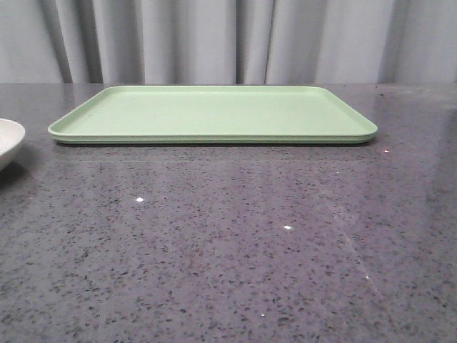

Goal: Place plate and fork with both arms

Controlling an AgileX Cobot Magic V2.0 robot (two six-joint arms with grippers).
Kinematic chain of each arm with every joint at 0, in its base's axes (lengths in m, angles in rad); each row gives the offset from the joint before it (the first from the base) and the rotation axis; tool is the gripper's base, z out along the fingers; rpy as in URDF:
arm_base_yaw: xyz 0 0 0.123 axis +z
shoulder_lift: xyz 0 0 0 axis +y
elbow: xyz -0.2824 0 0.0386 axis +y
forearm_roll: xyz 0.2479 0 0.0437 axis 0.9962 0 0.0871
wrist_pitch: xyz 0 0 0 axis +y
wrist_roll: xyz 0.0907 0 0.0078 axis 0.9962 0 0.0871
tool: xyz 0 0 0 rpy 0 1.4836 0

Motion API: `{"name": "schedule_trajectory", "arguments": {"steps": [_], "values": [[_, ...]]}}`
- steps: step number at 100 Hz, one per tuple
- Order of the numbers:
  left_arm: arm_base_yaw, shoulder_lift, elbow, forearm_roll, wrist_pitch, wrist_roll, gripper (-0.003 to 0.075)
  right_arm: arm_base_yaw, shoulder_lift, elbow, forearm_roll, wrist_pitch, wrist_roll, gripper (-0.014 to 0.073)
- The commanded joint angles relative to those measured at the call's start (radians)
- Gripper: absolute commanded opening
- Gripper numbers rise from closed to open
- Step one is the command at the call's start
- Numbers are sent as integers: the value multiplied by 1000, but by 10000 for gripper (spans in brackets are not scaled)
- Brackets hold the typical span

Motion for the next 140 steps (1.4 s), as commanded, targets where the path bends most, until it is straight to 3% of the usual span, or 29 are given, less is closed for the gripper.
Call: {"name": "schedule_trajectory", "arguments": {"steps": [1, 69, 105, 120, 140], "values": [[-1, -32, 13, -2, -71, -5, -20, -6, -24, -6, -2, -81, -9, -67], [-1, -32, 13, -2, -76, -5, -20, -6, -24, -6, -2, -89, -9, -67], [-1, -32, -1, -11, -130, -5, -21, -6, -24, -11, -2, -164, -9, -67], [-1, -22, -90, -9, -32, -5, -21, -6, -19, -73, -2, -89, -9, -67], [-1, 54, -252, -3, 58, -5, -21, -5, 48, -238, -2, 137, -9, -67]]}}
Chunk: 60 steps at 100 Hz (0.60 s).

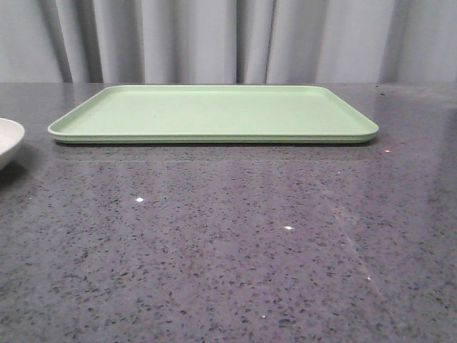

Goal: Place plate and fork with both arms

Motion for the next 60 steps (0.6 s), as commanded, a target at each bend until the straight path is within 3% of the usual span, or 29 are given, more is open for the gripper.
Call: {"name": "schedule_trajectory", "arguments": {"steps": [1, 20, 60], "values": [[-1, 56, -106, 1, -21, -5, -21, -5, 50, -100, -2, 21, -9, -67], [-1, 198, -264, 1, 116, -5, -21, -5, 194, -247, -2, 143, -9, -67], [-1, 468, -432, 1, 135, -5, -20, -5, 527, -549, -2, 331, -9, -67]]}}
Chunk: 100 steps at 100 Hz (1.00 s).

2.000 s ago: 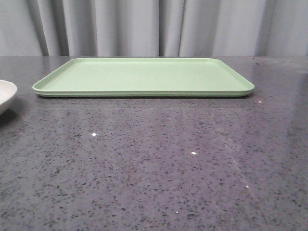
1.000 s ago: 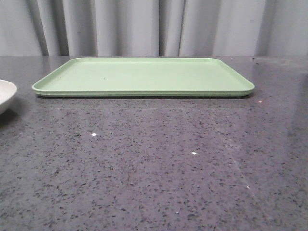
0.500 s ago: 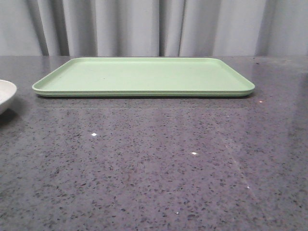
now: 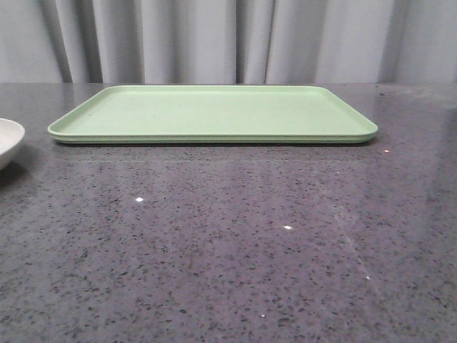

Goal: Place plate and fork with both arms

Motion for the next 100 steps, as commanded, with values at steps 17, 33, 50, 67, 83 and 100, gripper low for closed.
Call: {"name": "schedule_trajectory", "arguments": {"steps": [17, 33, 50, 67, 83, 100], "values": [[-1, 99, -53, 1, -66, -5, -19, -5, 174, -135, -5, 17, -9, -41], [-1, 100, -53, -3, -53, -5, -13, -5, 223, -143, -5, 27, -9, 188], [-1, 100, -53, -3, -41, -5, 150, -5, 224, -143, -5, 29, -9, 414], [-1, 100, -53, 3, -41, -5, 449, -5, 223, -143, -5, 31, -9, 426], [-1, 100, -53, 3, -44, -5, 553, -5, 223, -143, -5, 32, -9, 426], [-1, 100, -53, 3, -44, -5, 507, -5, 223, -142, -3, 37, -9, 426]]}}
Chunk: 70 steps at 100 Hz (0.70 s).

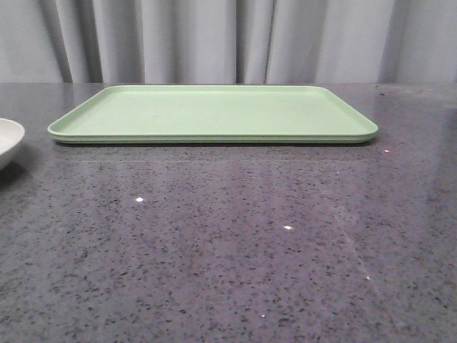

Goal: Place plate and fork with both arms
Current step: 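Grasp the cream plate's rim with the left gripper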

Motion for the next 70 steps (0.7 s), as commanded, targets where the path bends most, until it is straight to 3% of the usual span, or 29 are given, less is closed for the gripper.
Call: {"name": "schedule_trajectory", "arguments": {"steps": [1, 24, 43, 70], "values": [[-1, 9, -36, -1, -68, -5, 505, -5, 1, -37, -4, -54, -9, 426], [-1, 11, -39, -3, -56, -5, 466, -5, 1, -37, 1, -20, -9, 426], [16, 73, -142, 2, 108, -24, 462, -5, 1, -37, 1, -19, -9, 426], [138, 220, -316, 77, 313, -37, 462, -5, 1, -37, 1, -8, -9, 425]]}}
